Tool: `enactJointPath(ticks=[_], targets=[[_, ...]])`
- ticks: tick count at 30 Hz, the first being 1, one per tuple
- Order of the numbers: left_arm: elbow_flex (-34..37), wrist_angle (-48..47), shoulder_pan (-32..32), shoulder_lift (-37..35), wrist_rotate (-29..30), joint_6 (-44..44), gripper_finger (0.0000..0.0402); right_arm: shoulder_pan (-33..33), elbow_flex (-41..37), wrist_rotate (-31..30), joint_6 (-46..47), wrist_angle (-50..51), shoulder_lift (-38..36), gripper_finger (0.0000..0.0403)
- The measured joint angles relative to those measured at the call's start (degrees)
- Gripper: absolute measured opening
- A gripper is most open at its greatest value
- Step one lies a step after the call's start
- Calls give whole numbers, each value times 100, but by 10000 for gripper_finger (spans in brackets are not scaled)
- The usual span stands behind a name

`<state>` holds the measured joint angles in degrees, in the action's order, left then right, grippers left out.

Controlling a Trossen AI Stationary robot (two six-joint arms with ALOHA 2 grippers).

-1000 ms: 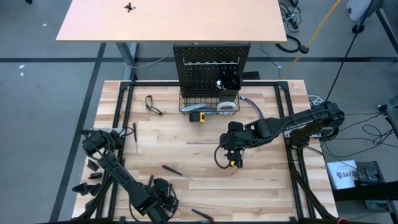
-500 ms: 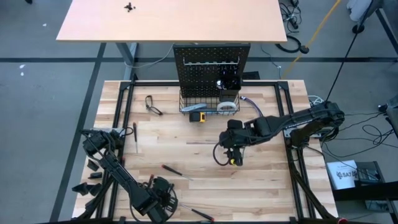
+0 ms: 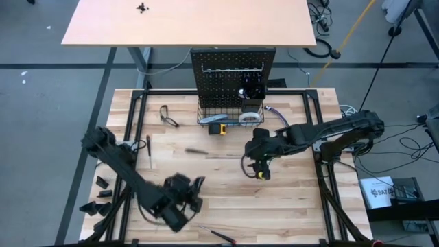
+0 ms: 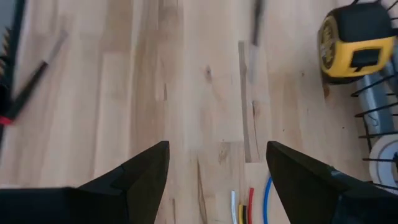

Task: Hang tools onto peg board
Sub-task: Put the black cutter into the wire basket on the pegboard

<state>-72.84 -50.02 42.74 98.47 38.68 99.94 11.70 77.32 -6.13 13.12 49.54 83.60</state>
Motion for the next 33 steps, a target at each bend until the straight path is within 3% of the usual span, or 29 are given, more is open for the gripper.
enactJointPath(ticks=[6,11,15,18,22,26,33], targets=[[-10,983,-317,-1068,-124,-2444,124,2,0,20,512,-53,-737,263],[-20,1822,-706,-2021,104,-4451,124,7,0,11,711,-338,-1349,263],[-29,2269,-1253,-2712,552,-5877,124,70,0,-180,564,-479,-1661,263],[-31,2128,-1763,-3091,482,-6412,124,79,0,-639,27,-478,-1784,263],[-33,1541,-2640,-3309,-98,-6772,124,15,0,-1261,-510,-498,-1793,263],[-28,1227,-3505,-3241,-1129,-7378,124,-151,0,-1499,-627,-584,-1672,263],[-31,1014,-4910,-2871,-2568,-9529,124,-269,0,-1490,419,-552,-1342,263]])
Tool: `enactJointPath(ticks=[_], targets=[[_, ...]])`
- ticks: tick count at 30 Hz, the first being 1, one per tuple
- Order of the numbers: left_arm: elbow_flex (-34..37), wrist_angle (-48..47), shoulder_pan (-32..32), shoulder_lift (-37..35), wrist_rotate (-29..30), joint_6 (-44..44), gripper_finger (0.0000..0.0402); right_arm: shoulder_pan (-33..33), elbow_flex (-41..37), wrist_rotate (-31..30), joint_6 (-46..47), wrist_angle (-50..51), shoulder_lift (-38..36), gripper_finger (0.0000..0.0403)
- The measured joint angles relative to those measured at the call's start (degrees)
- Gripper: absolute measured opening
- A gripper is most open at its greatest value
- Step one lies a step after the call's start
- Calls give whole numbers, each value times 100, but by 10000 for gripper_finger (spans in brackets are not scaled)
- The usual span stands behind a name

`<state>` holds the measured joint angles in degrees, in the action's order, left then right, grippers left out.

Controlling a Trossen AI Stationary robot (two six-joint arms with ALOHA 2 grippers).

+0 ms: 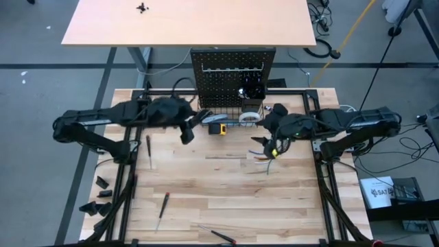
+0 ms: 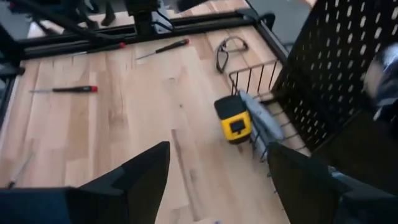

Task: Hang tools onto peg board
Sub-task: Put the black cutter into the wire basket on the pegboard

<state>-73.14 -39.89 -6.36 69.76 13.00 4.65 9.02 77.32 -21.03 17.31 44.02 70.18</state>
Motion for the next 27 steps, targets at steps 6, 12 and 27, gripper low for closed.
enactJointPath(ticks=[6,12,27], targets=[[0,52,-1162,556,-921,-1476,124,9,-1,10,1094,-10,341,263],[0,573,-1643,1250,-1515,-2584,124,104,-2,-20,1630,-10,578,263],[-606,1004,-1811,2733,-1575,-3405,124,533,-4,-1389,2252,690,486,263]])
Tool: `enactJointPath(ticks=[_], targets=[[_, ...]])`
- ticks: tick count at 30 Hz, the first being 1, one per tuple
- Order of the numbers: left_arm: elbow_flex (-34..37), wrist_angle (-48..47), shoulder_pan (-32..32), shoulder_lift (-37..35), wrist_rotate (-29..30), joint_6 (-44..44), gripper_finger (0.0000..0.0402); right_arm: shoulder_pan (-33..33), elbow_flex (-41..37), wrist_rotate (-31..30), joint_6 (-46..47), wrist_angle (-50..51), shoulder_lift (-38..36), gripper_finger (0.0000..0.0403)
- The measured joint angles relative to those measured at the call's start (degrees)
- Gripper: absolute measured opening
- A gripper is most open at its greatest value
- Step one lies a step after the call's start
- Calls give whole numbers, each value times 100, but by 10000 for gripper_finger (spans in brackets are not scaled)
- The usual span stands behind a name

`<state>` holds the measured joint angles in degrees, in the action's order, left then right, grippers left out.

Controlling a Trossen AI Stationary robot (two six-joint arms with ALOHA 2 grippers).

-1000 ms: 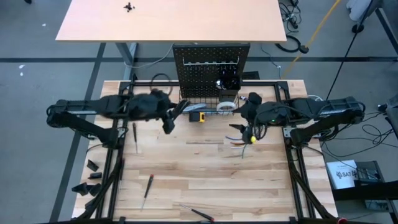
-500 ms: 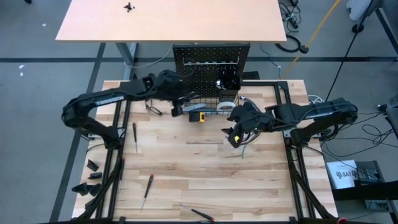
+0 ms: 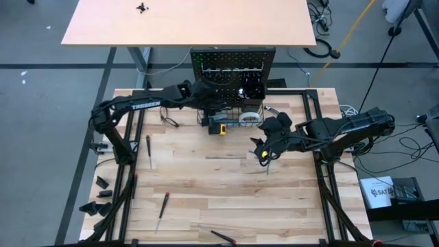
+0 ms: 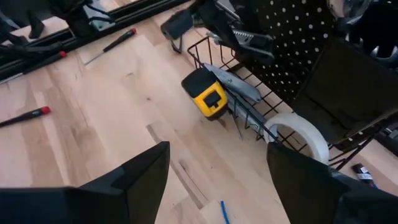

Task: Hang tools onto peg board
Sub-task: Put the black cutter into the wire basket on the pegboard, then hang the safety glasses on the pegboard

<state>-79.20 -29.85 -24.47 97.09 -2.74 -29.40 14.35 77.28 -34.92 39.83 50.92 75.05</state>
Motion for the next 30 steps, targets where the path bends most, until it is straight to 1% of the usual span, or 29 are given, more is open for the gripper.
enactJointPath(ticks=[3,5,11,13,16,19,22,27,30], targets=[[-32,-6,0,84,7,36,125,-9,-2,-244,-9,147,0,263],[-30,-15,5,91,21,53,137,-9,-2,-411,-4,208,0,263],[-30,-22,33,91,706,54,226,-45,-2,-610,-290,262,0,263],[-30,-47,35,91,756,47,252,-96,-2,-608,-364,260,0,263],[-30,-86,52,88,760,54,279,-197,-2,-603,-437,260,0,263],[-26,-143,77,-27,763,175,289,-260,-2,-573,-461,260,0,263],[-26,-251,87,-346,503,477,291,-275,-2,-559,-514,304,0,263],[45,-1011,84,-1136,431,1074,291,-273,-2,-544,-261,646,0,263],[384,-1467,105,-1717,488,1405,291,-262,-2,-543,15,832,0,263]])
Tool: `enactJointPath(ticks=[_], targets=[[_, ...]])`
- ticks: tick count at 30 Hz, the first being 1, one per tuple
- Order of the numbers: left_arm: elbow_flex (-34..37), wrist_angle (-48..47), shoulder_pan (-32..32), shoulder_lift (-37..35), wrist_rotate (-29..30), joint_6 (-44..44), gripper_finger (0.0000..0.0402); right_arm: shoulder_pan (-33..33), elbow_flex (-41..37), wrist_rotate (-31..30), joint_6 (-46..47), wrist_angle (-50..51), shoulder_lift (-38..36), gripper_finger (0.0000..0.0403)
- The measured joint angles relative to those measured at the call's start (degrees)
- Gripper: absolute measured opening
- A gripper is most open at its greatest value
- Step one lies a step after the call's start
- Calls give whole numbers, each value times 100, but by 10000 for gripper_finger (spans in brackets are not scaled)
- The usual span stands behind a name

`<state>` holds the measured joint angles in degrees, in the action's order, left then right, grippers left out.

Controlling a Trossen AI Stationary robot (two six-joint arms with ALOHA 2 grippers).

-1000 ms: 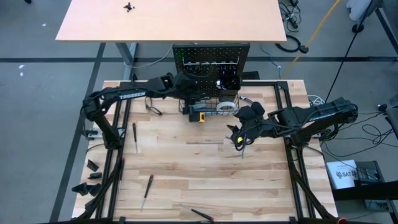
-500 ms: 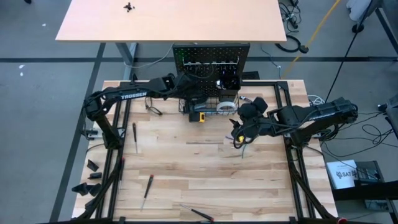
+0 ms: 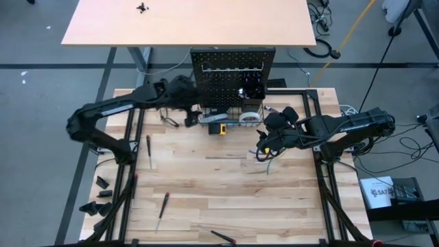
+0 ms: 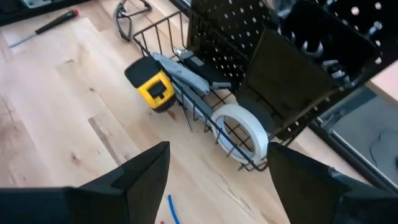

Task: Hang tools onto peg board
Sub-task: Hang the safety glasses on the pegboard

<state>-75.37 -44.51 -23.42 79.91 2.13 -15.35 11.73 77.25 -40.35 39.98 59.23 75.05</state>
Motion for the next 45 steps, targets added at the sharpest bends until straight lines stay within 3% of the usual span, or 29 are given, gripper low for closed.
enactJointPath(ticks=[9,14,18,21,26,30,37,45], targets=[[1732,29,-124,-1538,426,840,292,0,0,-8,-12,36,17,263],[2654,-13,-207,-1681,-128,841,292,-146,0,-62,-333,-57,17,263],[3090,-40,-196,-1584,-219,711,292,-306,0,-21,-520,-163,17,263],[3169,-134,-195,-1499,-100,338,292,-387,0,-15,-535,-161,17,263],[3177,-129,-197,-1324,708,-815,292,-459,0,-6,-633,-165,17,263],[3177,-119,-295,-1047,776,-1469,292,-459,0,-6,-662,-165,17,263],[3177,-297,-462,-319,858,-1806,292,-455,0,10,-662,-161,17,263],[3177,-62,-567,-150,914,-1890,292,-452,0,18,-670,-151,17,263]])
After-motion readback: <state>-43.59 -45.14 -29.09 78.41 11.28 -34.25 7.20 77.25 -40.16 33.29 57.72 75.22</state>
